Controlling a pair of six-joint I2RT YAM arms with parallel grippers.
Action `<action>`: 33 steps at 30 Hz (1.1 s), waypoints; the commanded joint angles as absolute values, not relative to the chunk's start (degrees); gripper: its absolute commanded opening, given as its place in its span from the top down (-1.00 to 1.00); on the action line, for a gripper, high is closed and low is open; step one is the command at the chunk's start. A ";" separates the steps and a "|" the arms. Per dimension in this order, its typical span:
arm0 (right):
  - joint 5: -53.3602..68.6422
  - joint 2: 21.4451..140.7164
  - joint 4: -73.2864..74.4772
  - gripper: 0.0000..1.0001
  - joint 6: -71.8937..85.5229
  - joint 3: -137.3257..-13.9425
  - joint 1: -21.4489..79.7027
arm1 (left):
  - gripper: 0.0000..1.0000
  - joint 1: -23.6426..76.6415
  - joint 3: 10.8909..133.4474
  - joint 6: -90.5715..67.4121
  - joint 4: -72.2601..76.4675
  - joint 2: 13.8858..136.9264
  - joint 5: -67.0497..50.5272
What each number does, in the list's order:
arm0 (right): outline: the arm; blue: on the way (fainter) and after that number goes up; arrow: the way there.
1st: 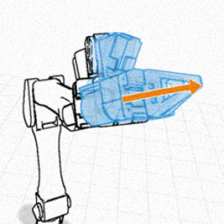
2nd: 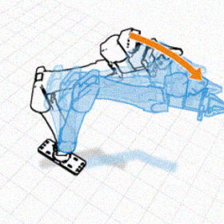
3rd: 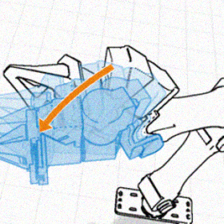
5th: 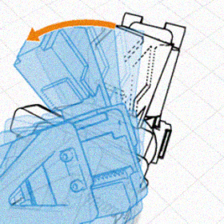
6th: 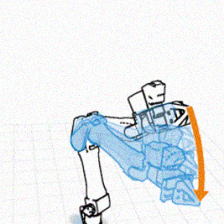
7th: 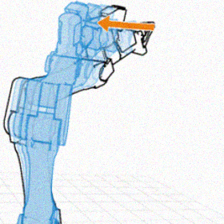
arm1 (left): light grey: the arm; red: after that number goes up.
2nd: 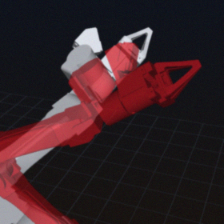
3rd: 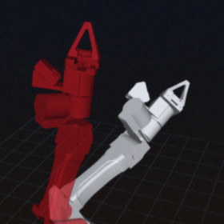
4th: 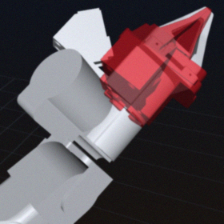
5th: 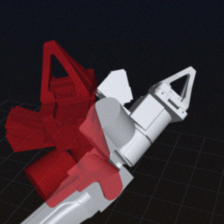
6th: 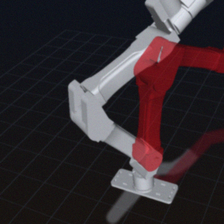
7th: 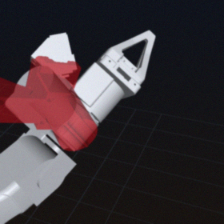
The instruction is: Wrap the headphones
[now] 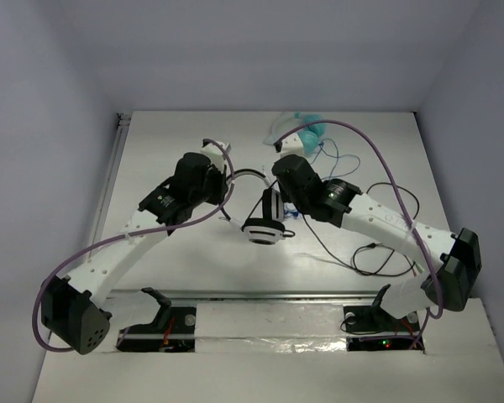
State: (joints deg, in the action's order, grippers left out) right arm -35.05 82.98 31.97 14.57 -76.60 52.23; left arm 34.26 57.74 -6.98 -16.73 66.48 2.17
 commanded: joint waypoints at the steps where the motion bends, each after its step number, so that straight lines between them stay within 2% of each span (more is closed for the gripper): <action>1: -39.21 80.95 23.91 0.75 15.03 -74.89 49.40 | 1.00 30.78 57.92 -6.59 -15.03 63.11 -9.11; 2: -39.03 80.08 22.86 0.70 15.12 -74.36 48.79 | 1.00 29.98 58.09 -6.94 -14.77 63.11 -10.10; 3: -38.94 79.55 22.42 0.57 15.20 -73.66 48.78 | 1.00 29.36 58.10 -7.12 -14.50 63.02 -11.33; 7: -35.70 77.26 20.92 0.47 16.78 -70.76 46.68 | 1.00 26.11 58.01 -8.43 -12.75 62.58 -19.22; 11: -23.67 74.36 14.01 0.36 18.28 -65.49 45.26 | 1.00 24.87 59.76 -10.36 -11.34 62.58 -26.52; 12: -21.03 72.96 11.54 0.28 18.19 -62.35 44.57 | 1.00 22.96 60.20 -11.07 -11.08 63.01 -29.41; 14: -13.73 72.25 6.97 0.27 18.63 -60.13 43.86 | 1.00 22.94 62.30 -12.57 -11.42 63.72 -33.39; 22: -3.70 66.10 -7.28 0.29 21.97 -47.58 43.86 | 1.00 18.81 64.95 -19.06 -5.90 64.07 -41.83; 27: 4.12 62.23 -18.79 0.22 23.73 -39.12 43.86 | 1.00 16.79 66.62 -27.92 1.13 65.12 -44.20; 28: 5.00 62.40 -20.55 0.15 23.99 -38.15 43.86 | 1.00 16.79 67.06 -29.17 1.75 65.30 -44.56; 33: 9.13 65.30 -28.29 0.13 25.84 -34.38 43.86 | 1.00 14.77 70.57 -35.14 5.09 65.83 -41.84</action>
